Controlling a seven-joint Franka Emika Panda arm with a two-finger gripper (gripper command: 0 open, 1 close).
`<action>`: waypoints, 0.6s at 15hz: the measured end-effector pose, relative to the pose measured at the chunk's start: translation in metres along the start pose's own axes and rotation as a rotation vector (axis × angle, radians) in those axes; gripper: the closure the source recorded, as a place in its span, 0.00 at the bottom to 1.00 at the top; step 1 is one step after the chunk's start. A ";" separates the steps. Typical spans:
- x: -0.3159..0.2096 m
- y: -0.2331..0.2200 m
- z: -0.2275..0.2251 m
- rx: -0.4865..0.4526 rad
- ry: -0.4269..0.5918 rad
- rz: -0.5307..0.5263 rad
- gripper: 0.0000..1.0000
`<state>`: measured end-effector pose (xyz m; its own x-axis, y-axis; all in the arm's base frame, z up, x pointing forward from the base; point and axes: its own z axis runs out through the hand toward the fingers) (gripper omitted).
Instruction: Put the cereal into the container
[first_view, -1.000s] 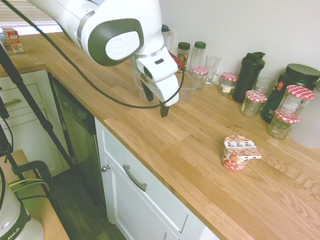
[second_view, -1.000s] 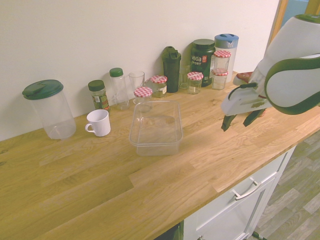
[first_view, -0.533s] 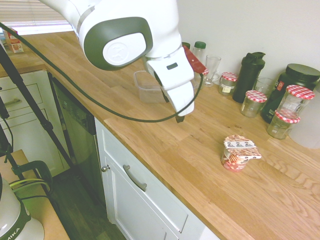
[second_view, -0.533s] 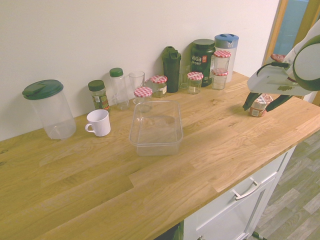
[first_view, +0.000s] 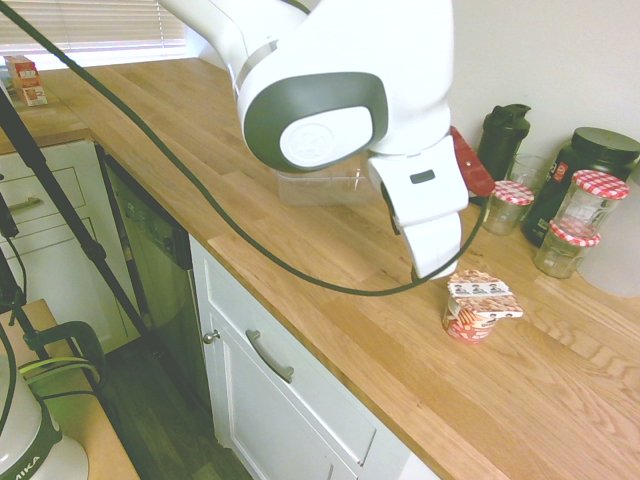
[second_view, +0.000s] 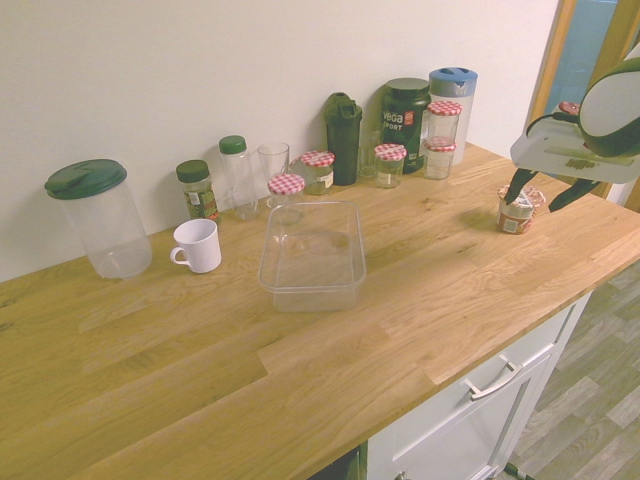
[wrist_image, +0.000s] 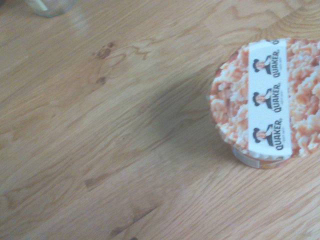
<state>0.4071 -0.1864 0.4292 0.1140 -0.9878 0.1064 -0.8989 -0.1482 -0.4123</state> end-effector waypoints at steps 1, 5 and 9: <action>0.008 0.001 0.004 -0.003 -0.005 0.017 0.00; 0.028 -0.001 0.026 -0.027 -0.024 0.042 0.00; 0.039 -0.011 0.049 -0.060 -0.026 0.047 0.00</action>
<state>0.4418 -0.2260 0.3936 0.0813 -0.9946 0.0642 -0.9272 -0.0991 -0.3613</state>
